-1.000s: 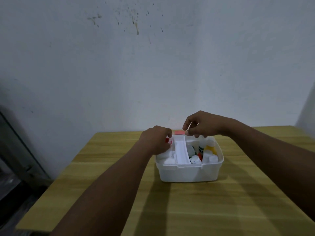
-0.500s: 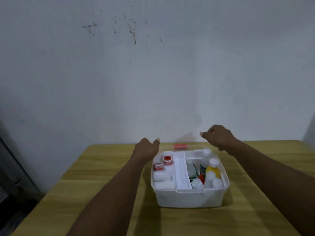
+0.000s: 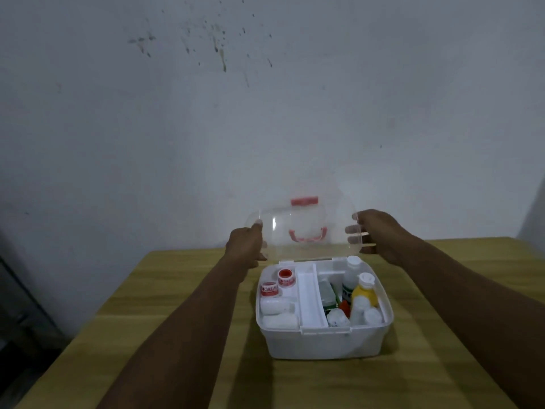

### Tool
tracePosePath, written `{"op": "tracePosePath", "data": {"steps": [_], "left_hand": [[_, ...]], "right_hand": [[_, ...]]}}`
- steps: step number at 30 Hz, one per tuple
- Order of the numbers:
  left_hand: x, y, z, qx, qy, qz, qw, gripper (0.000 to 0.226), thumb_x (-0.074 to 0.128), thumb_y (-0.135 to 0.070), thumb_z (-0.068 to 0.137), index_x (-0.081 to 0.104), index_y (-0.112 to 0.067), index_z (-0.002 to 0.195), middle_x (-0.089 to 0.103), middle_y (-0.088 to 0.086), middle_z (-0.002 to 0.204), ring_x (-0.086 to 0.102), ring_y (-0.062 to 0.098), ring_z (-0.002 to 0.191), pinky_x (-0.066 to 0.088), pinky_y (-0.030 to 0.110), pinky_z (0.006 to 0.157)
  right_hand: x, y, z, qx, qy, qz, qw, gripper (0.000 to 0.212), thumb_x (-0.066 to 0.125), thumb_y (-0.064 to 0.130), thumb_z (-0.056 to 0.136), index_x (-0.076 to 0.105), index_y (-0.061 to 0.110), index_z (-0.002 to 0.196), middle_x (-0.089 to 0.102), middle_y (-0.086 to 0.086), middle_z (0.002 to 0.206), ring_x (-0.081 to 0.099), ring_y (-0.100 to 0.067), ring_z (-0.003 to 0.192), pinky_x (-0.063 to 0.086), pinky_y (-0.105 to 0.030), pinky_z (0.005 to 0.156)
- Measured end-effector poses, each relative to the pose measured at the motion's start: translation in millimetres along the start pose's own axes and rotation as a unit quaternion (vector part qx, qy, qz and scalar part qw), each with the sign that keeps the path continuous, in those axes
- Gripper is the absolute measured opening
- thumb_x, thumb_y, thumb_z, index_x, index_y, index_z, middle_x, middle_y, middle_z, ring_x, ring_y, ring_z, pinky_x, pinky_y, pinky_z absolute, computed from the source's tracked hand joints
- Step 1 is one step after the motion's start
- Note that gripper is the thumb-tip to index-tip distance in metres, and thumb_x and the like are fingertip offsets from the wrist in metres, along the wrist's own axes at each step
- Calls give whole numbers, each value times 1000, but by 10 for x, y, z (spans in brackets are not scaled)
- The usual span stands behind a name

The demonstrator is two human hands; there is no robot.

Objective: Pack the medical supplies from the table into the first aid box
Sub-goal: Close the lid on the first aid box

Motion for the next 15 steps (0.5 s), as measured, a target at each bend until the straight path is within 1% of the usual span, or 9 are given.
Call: {"op": "tracePosePath", "data": {"steps": [2, 4, 6, 8, 10, 12, 13, 15], "left_hand": [[-83, -64, -119, 13, 1, -15, 1000, 53, 40, -54, 99, 65, -10, 112, 73, 10, 105, 71, 32, 93, 52, 37, 80], [-180, -106, -257, 30, 3, -26, 999, 56, 35, -55, 100, 67, -10, 111, 74, 9, 106, 70, 31, 98, 50, 35, 80], [-282, -130, -424, 47, 4, -19, 999, 60, 31, -56, 101, 69, -10, 107, 75, 7, 104, 69, 29, 97, 50, 38, 86], [-377, -101, -583, 60, 5, 3, 998, 62, 31, -56, 101, 71, -9, 101, 76, 6, 101, 70, 28, 95, 51, 43, 95], [-440, -26, -730, 65, 13, 36, 997, 61, 34, -55, 101, 72, -7, 96, 75, 6, 99, 69, 29, 96, 51, 44, 95], [-456, 72, -866, 63, 34, 67, 995, 57, 38, -51, 101, 73, -7, 96, 74, 7, 101, 69, 30, 97, 51, 44, 93], [-451, 120, -921, 63, 42, 78, 994, 53, 42, -50, 101, 72, -7, 98, 74, 6, 104, 68, 29, 97, 52, 44, 94], [-429, 197, -999, 74, 50, 104, 991, 42, 51, -46, 98, 70, -9, 102, 71, 7, 108, 68, 28, 96, 55, 44, 90]], "right_hand": [[-62, 111, -160, -18, -6, 23, 1000, 17, 49, 23, 92, 63, 17, 99, 73, -9, 103, 66, -29, 92, 48, -47, 97], [-138, 179, -327, -38, -9, 29, 999, 17, 50, 23, 89, 65, 18, 94, 75, -8, 101, 67, -29, 94, 47, -45, 95], [-219, 208, -492, -57, -5, 29, 998, 20, 48, 22, 87, 67, 16, 91, 78, -7, 99, 68, -29, 95, 48, -44, 91], [-283, 193, -650, -70, 8, 8, 998, 22, 48, 22, 86, 68, 14, 88, 79, -8, 99, 69, -29, 95, 48, -41, 83], [-315, 117, -805, -77, 31, -33, 996, 20, 54, 25, 86, 70, 12, 90, 78, -9, 102, 69, -27, 94, 47, -40, 80], [-312, 8, -951, -96, 51, -110, 988, 23, 63, 31, 88, 72, 12, 96, 78, -5, 102, 69, -25, 100, 50, -40, 82], [-292, -42, -1016, -120, 56, -156, 979, 25, 66, 35, 88, 72, 13, 98, 76, -4, 104, 67, -24, 102, 51, -40, 84], [-216, -113, -1145, -183, 59, -248, 949, 32, 70, 45, 85, 71, 18, 102, 70, 1, 113, 64, -20, 104, 53, -41, 88]]}}
Point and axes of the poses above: each hand's wrist, its own z-axis towards the middle knuckle, its own x-axis out of the palm, y = z × x, the point moved 2 cm from there along z, towards the middle knuckle
